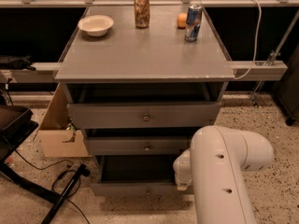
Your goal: Open bottom drawer
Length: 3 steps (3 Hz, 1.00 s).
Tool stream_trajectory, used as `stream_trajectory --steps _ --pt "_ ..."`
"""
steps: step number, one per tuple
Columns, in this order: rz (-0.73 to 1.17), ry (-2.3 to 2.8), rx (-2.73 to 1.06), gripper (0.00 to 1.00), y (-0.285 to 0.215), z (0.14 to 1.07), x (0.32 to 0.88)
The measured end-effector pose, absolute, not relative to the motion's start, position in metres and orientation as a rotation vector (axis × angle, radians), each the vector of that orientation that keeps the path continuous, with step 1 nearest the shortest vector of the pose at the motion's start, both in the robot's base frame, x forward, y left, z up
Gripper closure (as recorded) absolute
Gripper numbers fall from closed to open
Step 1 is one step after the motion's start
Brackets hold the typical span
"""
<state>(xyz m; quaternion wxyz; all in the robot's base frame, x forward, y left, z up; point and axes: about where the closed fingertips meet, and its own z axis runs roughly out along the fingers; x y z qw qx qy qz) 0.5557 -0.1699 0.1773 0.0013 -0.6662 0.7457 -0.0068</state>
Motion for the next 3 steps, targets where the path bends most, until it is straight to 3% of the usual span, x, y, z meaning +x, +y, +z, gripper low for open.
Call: stream_trajectory --steps 3 --pt "-0.021 2.341 -2.091 0.04 -0.1699 0.1772 0.5556"
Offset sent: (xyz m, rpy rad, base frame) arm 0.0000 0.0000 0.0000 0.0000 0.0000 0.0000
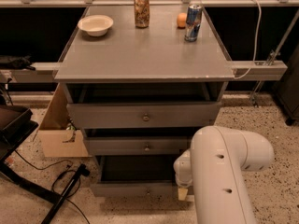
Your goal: Open bottom drawer
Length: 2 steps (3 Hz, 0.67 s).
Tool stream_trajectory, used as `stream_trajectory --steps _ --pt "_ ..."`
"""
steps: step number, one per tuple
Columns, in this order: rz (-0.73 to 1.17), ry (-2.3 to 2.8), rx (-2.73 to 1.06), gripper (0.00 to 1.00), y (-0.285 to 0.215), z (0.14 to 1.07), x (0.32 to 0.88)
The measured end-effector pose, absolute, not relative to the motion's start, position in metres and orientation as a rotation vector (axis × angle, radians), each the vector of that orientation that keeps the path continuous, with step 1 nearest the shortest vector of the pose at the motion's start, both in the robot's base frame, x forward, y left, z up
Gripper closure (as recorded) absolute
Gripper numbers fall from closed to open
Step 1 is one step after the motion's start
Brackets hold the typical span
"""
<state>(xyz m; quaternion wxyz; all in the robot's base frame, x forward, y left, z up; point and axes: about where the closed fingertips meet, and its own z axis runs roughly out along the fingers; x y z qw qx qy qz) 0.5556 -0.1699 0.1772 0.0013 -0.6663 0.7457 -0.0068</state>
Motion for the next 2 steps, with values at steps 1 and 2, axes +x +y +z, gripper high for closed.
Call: stream_trajectory --steps 1,2 --pt "-0.006 2.330 -2.101 0.00 -0.171 0.171 0.551" --pt "0.025 2.355 -2.158 0.22 -0.178 0.156 0.532"
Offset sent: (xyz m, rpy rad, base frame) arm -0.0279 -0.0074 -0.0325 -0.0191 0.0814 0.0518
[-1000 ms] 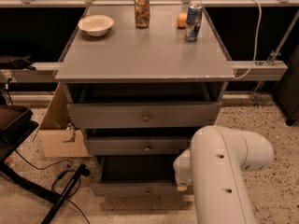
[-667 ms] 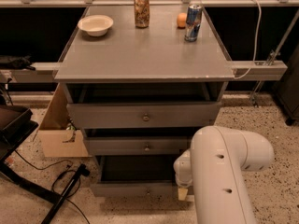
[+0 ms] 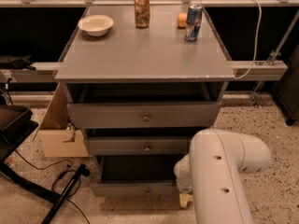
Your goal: Open bottom drawer
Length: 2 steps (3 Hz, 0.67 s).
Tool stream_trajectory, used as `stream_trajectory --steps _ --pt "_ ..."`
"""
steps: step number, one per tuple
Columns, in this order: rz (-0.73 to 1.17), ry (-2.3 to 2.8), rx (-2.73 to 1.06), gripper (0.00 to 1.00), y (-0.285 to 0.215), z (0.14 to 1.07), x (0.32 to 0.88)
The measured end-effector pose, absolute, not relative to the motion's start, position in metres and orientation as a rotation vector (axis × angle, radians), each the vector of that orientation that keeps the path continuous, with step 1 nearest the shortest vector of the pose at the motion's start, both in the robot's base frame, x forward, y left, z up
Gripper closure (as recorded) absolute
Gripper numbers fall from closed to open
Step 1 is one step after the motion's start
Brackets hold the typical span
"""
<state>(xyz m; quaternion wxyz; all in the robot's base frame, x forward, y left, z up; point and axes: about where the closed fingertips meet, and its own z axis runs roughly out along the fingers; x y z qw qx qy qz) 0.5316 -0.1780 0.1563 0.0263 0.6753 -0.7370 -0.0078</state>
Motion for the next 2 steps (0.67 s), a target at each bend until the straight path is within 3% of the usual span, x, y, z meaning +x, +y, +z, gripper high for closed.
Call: stream_trajectory --steps 2 --pt "-0.034 -2.217 2.032 0.68 -0.1918 0.1535 0.5113"
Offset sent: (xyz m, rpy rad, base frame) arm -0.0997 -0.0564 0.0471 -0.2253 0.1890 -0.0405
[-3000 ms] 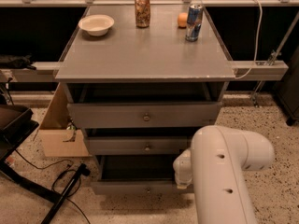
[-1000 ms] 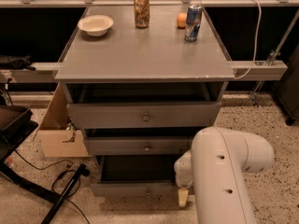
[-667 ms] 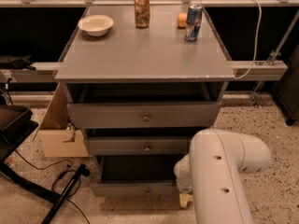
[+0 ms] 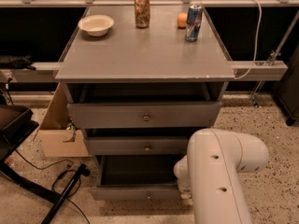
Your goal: Open bottom drawer
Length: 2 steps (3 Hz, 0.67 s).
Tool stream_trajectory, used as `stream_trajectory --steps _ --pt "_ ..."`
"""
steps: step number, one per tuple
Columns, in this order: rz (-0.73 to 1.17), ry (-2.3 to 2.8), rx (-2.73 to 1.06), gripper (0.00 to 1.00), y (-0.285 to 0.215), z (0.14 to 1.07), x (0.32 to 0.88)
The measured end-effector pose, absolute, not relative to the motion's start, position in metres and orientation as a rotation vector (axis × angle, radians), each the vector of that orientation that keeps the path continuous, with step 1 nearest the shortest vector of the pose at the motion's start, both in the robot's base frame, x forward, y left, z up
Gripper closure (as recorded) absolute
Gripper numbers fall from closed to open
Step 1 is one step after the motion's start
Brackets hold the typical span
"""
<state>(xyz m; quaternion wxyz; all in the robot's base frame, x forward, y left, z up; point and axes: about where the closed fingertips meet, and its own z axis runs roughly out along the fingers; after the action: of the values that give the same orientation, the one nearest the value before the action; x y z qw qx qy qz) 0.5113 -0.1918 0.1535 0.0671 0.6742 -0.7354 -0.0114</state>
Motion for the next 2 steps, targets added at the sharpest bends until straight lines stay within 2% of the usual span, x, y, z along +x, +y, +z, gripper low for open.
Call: stream_trajectory --steps 1,2 --pt "-0.034 -2.216 2.032 0.91 -0.191 0.156 0.515" --pt "-0.010 -2.215 2.003 1.00 -0.204 0.162 0.512"
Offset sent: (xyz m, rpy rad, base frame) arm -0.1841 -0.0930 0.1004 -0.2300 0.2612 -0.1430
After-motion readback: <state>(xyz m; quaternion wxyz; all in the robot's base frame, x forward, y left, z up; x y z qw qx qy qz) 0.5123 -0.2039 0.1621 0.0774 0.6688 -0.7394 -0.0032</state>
